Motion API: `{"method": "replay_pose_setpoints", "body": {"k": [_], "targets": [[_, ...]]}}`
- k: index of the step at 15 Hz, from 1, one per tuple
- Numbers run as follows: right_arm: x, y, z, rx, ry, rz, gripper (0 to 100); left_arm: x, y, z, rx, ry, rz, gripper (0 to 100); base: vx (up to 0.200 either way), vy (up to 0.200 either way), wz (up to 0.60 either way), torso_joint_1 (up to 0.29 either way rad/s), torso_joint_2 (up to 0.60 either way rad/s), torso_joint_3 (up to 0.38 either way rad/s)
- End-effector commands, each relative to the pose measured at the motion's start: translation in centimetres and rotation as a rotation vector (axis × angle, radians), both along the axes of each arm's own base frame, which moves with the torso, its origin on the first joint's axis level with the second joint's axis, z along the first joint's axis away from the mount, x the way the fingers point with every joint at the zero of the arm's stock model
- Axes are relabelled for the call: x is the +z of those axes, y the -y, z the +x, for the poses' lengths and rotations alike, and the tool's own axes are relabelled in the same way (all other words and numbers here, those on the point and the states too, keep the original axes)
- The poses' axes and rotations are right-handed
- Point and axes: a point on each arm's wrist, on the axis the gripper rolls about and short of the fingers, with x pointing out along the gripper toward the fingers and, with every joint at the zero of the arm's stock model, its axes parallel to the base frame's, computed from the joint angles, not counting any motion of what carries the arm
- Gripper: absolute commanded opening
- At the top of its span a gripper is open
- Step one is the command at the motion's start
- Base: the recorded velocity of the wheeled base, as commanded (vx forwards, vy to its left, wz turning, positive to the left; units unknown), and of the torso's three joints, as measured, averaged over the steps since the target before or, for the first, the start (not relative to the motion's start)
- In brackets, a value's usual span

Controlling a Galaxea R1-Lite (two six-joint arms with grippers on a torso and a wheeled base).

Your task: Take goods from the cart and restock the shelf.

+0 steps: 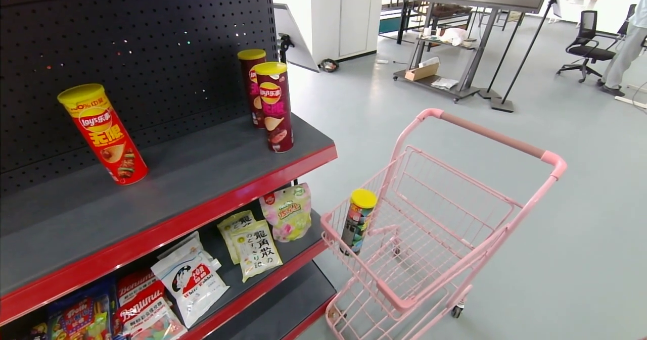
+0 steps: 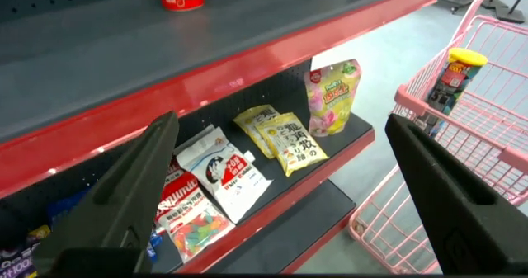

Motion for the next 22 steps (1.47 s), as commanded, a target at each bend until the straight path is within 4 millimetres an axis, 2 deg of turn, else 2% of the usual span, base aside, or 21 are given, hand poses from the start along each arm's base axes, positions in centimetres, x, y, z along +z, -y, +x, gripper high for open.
{"method": "replay_pose_setpoints", "body": {"k": [1, 9, 21, 22], "targets": [[-0.2, 0.0, 0.1, 0.001, -0.010, -0.002, 0, 0.0, 0.0, 0.0, 0.000, -0.001, 0.000, 100, 0.000, 0.000, 0.00, 0.168, -0.37, -0.212], [-0.7, 0.0, -0.1, 0.011, -0.010, -0.032, 0, 0.0, 0.0, 0.0, 0.000, -0.001, 0.000, 100, 0.000, 0.000, 0.00, 0.123, -0.27, -0.155], [-2.2, 0.2, -1.2, 0.011, 0.025, -0.054, 0, 0.0, 0.0, 0.0, 0.000, -0.001, 0.005, 100, 0.000, 0.000, 0.60, 0.005, 0.00, 0.001], [-2.3, 0.2, -1.4, 0.013, 0.035, -0.057, 0, 0.0, 0.0, 0.0, 0.000, 0.000, 0.005, 100, 0.000, 0.000, 0.00, 0.000, 0.00, 0.000]]}}
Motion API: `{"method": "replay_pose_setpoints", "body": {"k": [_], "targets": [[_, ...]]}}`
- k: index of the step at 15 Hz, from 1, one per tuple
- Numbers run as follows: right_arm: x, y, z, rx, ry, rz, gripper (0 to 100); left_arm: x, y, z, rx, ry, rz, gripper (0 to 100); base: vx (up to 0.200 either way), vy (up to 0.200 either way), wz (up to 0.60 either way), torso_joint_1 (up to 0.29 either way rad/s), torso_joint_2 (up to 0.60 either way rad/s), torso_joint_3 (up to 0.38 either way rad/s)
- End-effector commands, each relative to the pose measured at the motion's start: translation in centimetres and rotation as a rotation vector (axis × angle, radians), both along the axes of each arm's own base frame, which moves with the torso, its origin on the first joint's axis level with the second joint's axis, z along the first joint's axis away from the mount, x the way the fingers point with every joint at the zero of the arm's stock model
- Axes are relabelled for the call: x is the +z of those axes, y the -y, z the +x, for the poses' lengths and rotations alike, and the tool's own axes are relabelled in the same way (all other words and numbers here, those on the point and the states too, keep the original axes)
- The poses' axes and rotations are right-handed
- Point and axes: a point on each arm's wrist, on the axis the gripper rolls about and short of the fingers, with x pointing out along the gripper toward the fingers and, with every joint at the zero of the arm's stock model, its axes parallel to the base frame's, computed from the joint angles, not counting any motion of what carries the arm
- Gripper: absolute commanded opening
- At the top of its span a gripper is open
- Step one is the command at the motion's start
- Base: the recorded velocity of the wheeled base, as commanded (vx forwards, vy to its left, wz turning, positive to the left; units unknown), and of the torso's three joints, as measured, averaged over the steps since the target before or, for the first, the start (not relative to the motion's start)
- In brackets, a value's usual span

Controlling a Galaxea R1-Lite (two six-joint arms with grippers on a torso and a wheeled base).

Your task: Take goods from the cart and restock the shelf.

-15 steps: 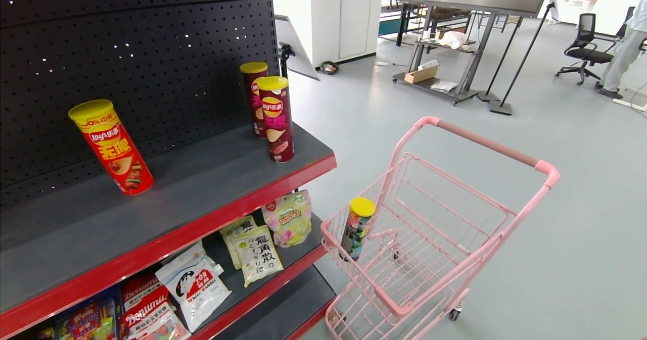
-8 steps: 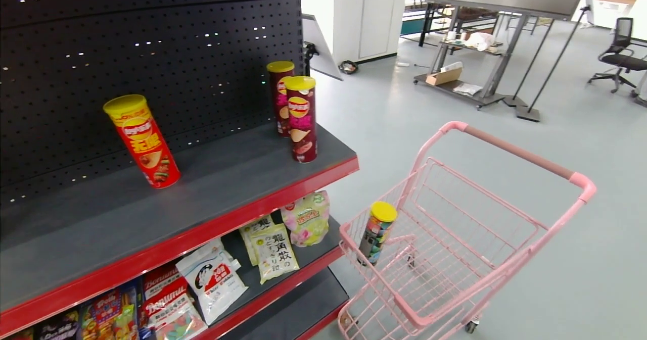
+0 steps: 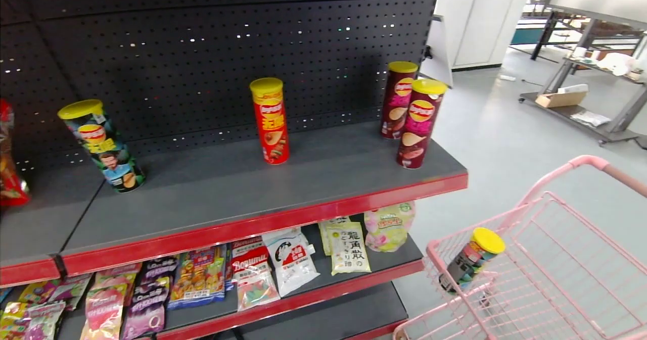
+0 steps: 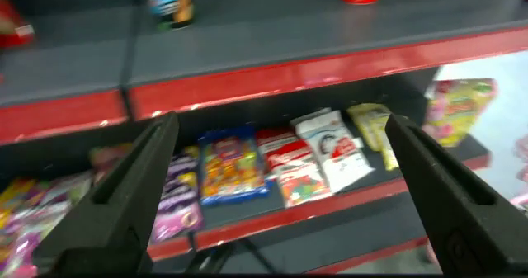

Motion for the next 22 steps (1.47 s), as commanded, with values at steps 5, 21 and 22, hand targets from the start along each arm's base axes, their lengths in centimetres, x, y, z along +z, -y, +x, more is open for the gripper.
{"method": "replay_pose_setpoints", "body": {"k": [5, 21, 22], "targets": [[-1.7, 0.4, -2.2, -0.003, 0.133, 0.016, 0, 0.0, 0.0, 0.0, 0.001, -0.001, 0.000, 100, 0.080, 0.000, 0.00, 0.003, 0.00, 0.001], [-5.5, 0.0, 0.5, -0.019, 0.176, 0.059, 0, 0.2, 0.1, 0.4, -0.065, -0.052, 0.016, 100, 0.050, 0.000, 0.00, -0.002, 0.00, 0.001], [-4.9, -0.1, 0.7, -0.015, 0.163, 0.057, 0, 0.4, 0.1, 0.4, -0.086, -0.040, 0.014, 100, 0.000, 0.000, 0.00, 0.000, 0.00, 0.000]]}}
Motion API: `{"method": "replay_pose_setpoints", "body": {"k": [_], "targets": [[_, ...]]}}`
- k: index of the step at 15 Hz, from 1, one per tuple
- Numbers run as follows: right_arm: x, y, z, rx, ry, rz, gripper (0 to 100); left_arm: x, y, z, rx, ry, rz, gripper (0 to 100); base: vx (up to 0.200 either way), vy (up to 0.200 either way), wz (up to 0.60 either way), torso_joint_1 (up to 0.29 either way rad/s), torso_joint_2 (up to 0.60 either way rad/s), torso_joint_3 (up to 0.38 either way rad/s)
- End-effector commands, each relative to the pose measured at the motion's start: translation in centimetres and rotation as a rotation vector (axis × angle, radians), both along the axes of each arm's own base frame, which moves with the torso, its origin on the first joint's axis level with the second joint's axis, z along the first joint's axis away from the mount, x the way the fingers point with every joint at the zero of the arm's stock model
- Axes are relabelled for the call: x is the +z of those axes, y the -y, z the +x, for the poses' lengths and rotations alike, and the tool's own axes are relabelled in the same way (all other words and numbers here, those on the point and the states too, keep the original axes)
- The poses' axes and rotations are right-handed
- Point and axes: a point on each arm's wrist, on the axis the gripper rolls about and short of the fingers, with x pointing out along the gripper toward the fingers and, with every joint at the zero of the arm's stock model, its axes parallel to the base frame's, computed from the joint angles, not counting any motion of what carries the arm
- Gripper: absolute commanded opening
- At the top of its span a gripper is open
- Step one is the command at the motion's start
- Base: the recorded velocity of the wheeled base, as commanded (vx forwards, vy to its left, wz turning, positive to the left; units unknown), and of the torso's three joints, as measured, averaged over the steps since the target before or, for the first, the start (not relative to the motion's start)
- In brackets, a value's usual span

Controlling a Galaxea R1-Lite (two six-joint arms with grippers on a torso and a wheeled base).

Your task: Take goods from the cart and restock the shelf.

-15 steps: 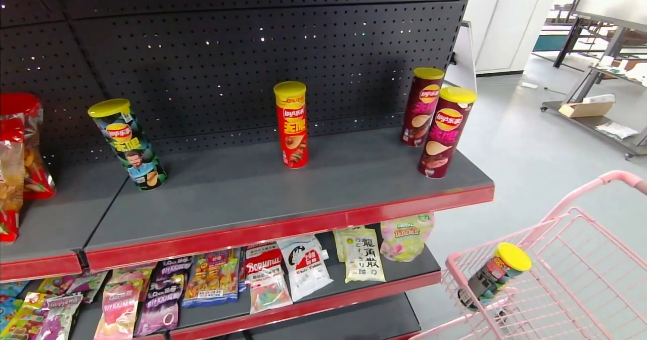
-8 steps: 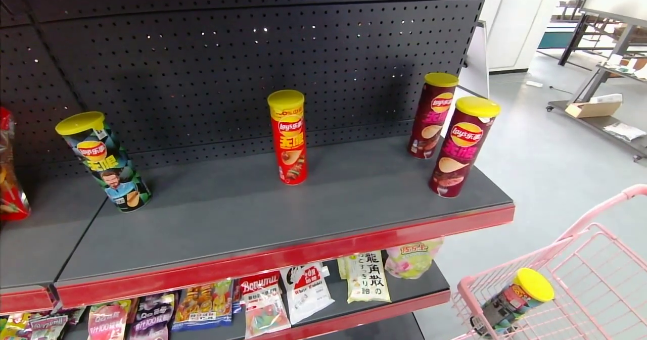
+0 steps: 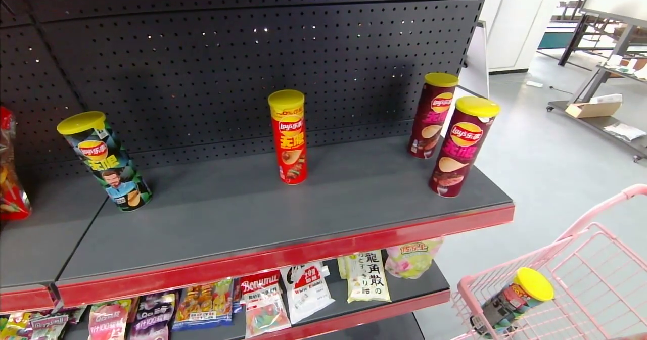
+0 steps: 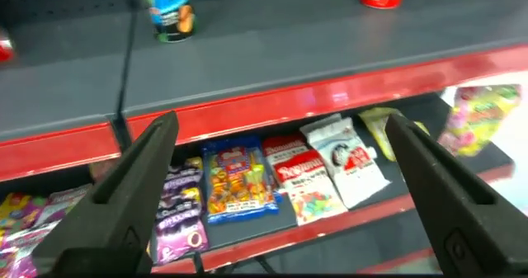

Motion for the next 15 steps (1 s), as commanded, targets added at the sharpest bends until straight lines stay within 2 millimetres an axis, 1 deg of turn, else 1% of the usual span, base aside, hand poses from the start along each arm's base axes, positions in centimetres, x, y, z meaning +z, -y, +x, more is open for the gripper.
{"method": "replay_pose_setpoints", "body": {"k": [1, 2, 3, 4, 5, 6, 7, 8, 9, 10, 11, 12, 14, 15], "targets": [[1.0, -0.1, 0.6, 0.007, -0.037, -0.004, 0, 2.7, 0.1, 0.0, -0.081, 0.018, -0.013, 100, 0.000, 0.000, 0.00, 0.000, 0.00, 0.000], [1.5, -0.2, 0.9, 0.014, -0.050, -0.002, 0, 6.7, 0.2, 1.1, -0.136, -0.019, -0.047, 100, 0.000, 0.000, 0.00, 0.000, 0.00, 0.000], [1.7, -0.2, 1.2, 0.017, -0.070, 0.020, 0, 13.2, 0.6, 5.4, -0.199, -0.084, -0.133, 100, 0.000, 0.000, 0.00, 0.000, 0.00, 0.000], [1.4, -0.2, 1.1, 0.017, -0.074, 0.020, 0, 15.1, 1.2, 9.1, -0.274, -0.107, -0.084, 100, 0.000, 0.000, 0.00, 0.000, 0.00, 0.000], [1.2, -0.2, 1.1, 0.013, -0.082, 0.021, 0, 15.0, 1.6, 11.3, -0.307, -0.126, -0.024, 100, 0.000, 0.000, 0.00, 0.000, 0.00, 0.000], [1.2, -0.2, 1.2, 0.008, -0.092, 0.024, 0, 13.6, 2.4, 16.0, -0.329, -0.180, 0.047, 100, 0.000, 0.000, 0.00, 0.000, 0.00, 0.000], [1.2, -0.3, 1.4, 0.014, -0.112, 0.023, 0, 12.5, 3.0, 19.8, -0.351, -0.196, 0.046, 100, 0.000, 0.000, 0.00, 0.000, 0.00, 0.000], [1.1, -0.3, 1.5, 0.013, -0.118, 0.027, 0, 11.9, 4.1, 22.9, -0.421, -0.176, 0.042, 100, 0.000, 0.000, 0.00, 0.000, 0.00, 0.000], [1.1, -0.3, 1.5, 0.012, -0.124, 0.040, 0, 11.6, 4.6, 24.8, -0.456, -0.162, 0.042, 100, 0.000, 0.000, 0.00, 0.000, 0.00, 0.000], [0.9, -0.3, 1.5, 0.008, -0.127, 0.061, 0, 10.8, 5.4, 28.1, -0.499, -0.147, 0.044, 100, 0.000, 0.000, 0.00, 0.000, 0.00, 0.000], [0.9, -0.3, 1.5, 0.003, -0.126, 0.066, 0, 10.4, 6.0, 30.0, -0.534, -0.138, 0.041, 100, 0.000, 0.000, 0.00, 0.000, 0.00, 0.000], [0.9, -0.3, 1.4, 0.000, -0.122, 0.066, 0, 10.2, 6.4, 31.2, -0.578, -0.140, 0.035, 100, 0.000, 0.000, 0.00, 0.000, 0.00, 0.000], [0.9, -0.3, 1.4, -0.001, -0.124, 0.066, 0, 9.5, 7.0, 32.9, -0.640, -0.146, 0.031, 100, 0.000, 0.000, 0.00, 0.000, 0.00, 0.000], [0.9, -0.3, 1.5, -0.001, -0.125, 0.066, 0, 9.1, 7.7, 34.6, -0.681, -0.128, 0.053, 100, 0.000, 0.000, 0.00, 0.000, 0.00, 0.000]]}}
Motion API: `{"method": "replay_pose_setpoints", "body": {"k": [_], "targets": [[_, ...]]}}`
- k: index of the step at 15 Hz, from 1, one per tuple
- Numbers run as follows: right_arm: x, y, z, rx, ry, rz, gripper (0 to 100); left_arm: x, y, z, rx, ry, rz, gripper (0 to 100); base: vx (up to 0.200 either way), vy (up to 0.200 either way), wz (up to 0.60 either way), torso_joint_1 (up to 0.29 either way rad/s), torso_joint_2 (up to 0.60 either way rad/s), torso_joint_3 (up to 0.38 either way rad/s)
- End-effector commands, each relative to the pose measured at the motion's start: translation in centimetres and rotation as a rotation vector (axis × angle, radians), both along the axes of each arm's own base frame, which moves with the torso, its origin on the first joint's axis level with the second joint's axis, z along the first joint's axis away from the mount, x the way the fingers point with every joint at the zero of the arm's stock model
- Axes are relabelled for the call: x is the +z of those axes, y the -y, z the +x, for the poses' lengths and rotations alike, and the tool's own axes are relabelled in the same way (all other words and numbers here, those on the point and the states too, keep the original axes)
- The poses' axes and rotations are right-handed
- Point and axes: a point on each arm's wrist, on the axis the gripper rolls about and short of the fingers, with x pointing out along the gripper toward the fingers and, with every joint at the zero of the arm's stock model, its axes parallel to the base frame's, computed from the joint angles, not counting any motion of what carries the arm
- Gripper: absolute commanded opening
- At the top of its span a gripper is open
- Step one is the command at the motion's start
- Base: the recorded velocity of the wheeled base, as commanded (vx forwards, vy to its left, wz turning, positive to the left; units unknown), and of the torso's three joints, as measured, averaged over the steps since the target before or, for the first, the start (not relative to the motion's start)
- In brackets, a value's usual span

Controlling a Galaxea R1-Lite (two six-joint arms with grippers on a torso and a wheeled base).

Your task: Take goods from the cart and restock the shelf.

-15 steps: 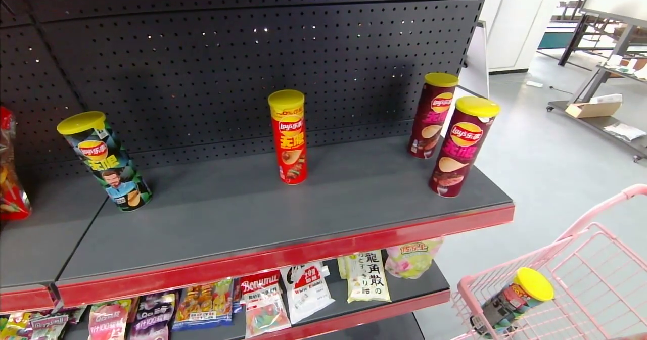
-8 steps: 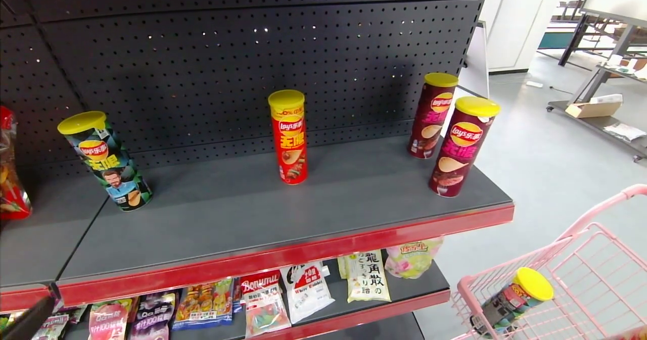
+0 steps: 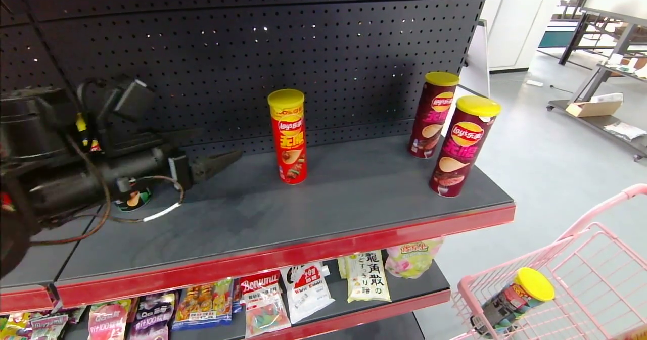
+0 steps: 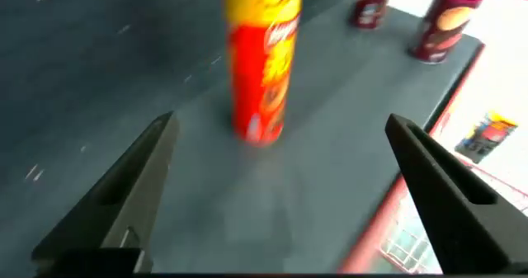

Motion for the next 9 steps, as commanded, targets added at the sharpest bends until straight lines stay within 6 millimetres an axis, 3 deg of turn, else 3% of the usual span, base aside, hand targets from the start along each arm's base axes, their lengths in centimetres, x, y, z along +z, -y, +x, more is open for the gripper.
{"method": "replay_pose_setpoints", "body": {"k": [1, 9], "targets": [[0.0, 0.0, 0.1, 0.000, -0.007, -0.001, 0, -3.8, 2.1, 6.4, -0.095, -0.036, 0.034, 100, 0.000, 0.000, 0.00, 0.000, 0.00, 0.000], [0.0, 0.0, 0.1, -0.012, -0.005, -0.001, 0, -3.5, 3.6, 11.4, -0.093, 0.067, 0.057, 100, 0.000, 0.000, 0.00, 0.000, 0.00, 0.000]]}}
